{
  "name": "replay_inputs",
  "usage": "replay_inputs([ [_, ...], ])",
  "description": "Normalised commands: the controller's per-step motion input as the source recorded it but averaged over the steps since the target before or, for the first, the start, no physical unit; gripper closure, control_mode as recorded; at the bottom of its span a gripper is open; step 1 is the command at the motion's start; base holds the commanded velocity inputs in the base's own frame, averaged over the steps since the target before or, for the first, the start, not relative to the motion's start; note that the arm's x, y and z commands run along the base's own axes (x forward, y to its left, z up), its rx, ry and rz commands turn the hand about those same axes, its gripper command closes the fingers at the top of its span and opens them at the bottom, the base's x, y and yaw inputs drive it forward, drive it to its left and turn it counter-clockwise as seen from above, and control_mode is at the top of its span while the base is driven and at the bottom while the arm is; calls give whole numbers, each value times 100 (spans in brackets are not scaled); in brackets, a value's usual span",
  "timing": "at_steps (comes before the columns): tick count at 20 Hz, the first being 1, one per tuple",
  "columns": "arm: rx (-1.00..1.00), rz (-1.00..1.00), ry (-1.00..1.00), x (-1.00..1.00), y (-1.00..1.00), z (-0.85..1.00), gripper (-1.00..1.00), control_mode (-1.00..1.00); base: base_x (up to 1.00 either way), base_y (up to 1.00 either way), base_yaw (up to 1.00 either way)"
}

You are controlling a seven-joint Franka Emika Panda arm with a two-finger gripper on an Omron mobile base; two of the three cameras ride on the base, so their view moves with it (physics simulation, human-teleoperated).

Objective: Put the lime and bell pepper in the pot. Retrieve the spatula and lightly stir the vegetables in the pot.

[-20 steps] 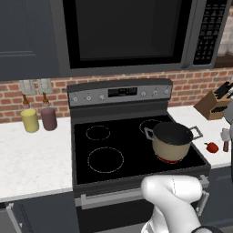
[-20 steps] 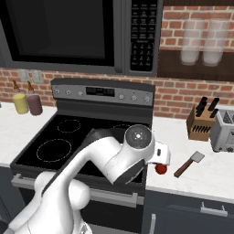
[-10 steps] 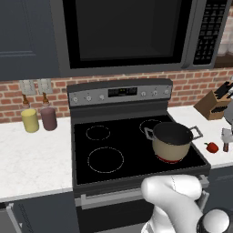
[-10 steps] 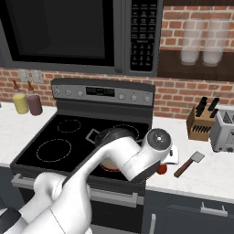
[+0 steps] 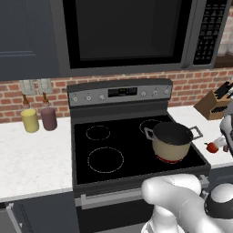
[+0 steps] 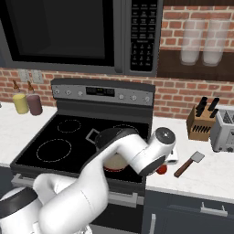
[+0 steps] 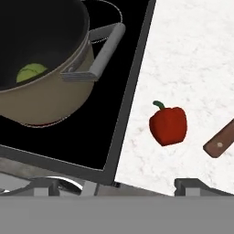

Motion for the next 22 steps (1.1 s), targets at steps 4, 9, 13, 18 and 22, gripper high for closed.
replay_inputs([
  [4,0,11,6,27,-15,-33,-100,-100,0,0,0],
  [9,0,10,2,35,-11,-30,-100,-100,0,0,0],
  [13,1,6,0,30,-8,-21,-100,-100,0,0,0],
  [18,0,0,0,19,-18,-18,-100,-100,0,0,0],
  [22,0,0,2,20,-19,-21,-100,-100,0,0,0],
])
